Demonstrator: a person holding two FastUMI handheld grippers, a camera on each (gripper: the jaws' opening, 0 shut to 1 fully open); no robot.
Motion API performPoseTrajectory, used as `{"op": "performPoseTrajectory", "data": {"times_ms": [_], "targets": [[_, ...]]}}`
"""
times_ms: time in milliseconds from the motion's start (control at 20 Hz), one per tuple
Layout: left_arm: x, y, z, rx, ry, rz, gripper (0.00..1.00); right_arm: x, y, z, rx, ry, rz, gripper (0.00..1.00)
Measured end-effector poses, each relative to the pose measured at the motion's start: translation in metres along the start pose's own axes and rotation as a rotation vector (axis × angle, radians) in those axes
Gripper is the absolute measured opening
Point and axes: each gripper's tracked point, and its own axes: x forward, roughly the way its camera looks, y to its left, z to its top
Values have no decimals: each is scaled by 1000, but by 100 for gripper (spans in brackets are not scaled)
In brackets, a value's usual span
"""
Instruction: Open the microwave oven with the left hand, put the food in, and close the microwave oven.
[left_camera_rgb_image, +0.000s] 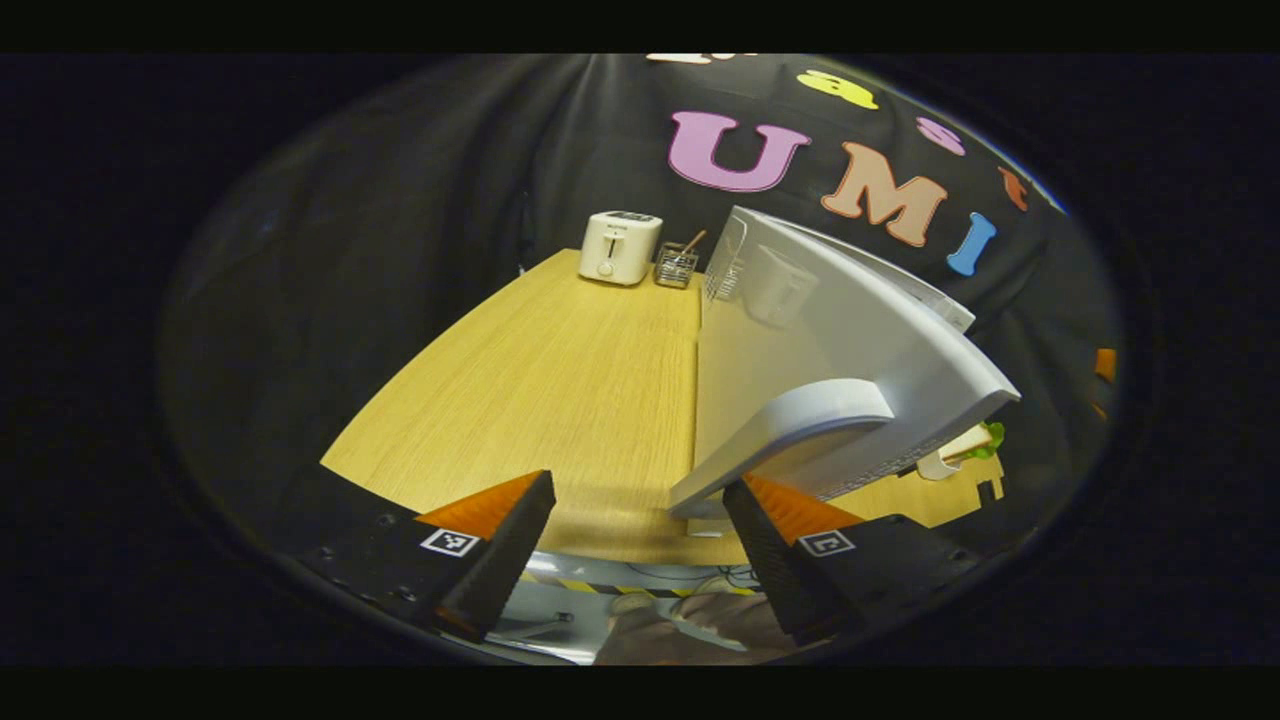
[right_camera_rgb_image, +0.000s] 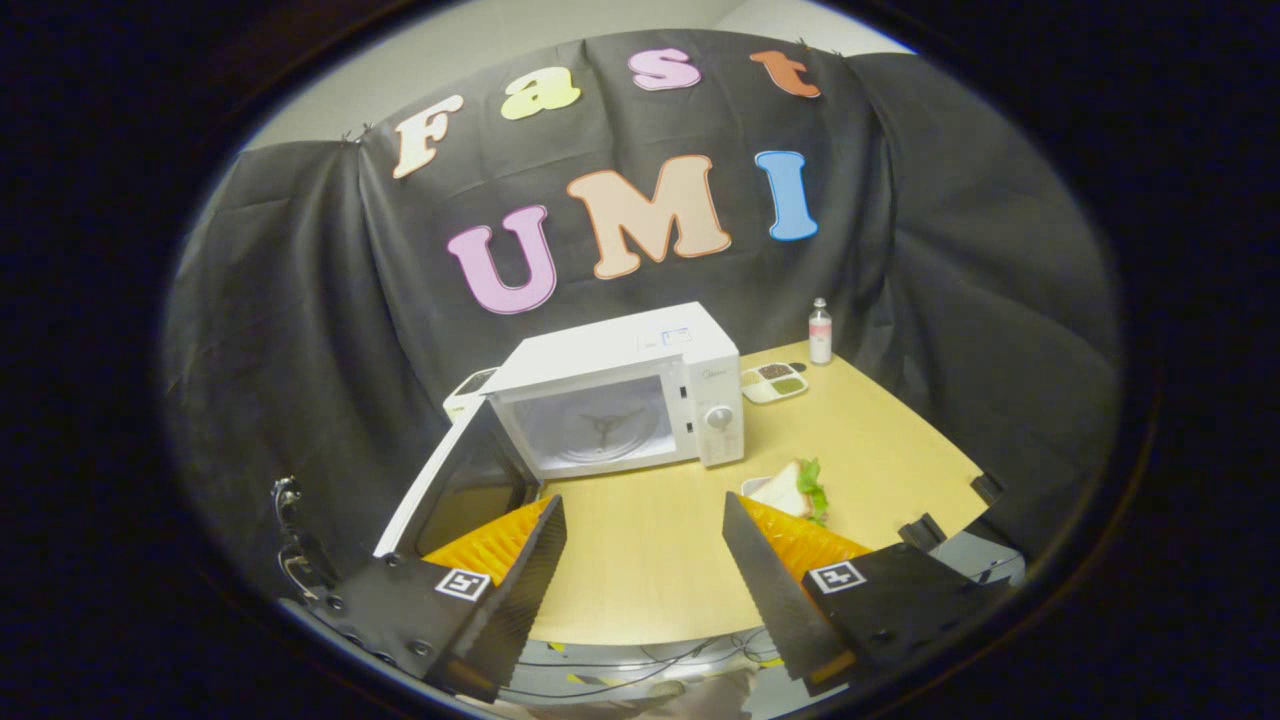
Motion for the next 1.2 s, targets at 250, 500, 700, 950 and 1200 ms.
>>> {"op": "performPoseTrajectory", "data": {"times_ms": [250, 500, 700, 950, 1200], "targets": [[-8, 57, 15, 55, -31, 118, 99, 8, -10, -5, 5, 16, -27, 92], [-34, 107, 35, 5, -80, 272, 96, 21, -40, -17, 11, 79, -76, 92], [-75, 113, 70, -32, -193, 388, 95, 43, -79, -25, 27, 176, -122, 92], [-111, 78, 109, -57, -324, 465, 94, 84, -120, -32, 82, 333, -107, 93], [-139, 33, 126, -76, -402, 503, 94, 130, -180, -55, 145, 525, -154, 99]]}}
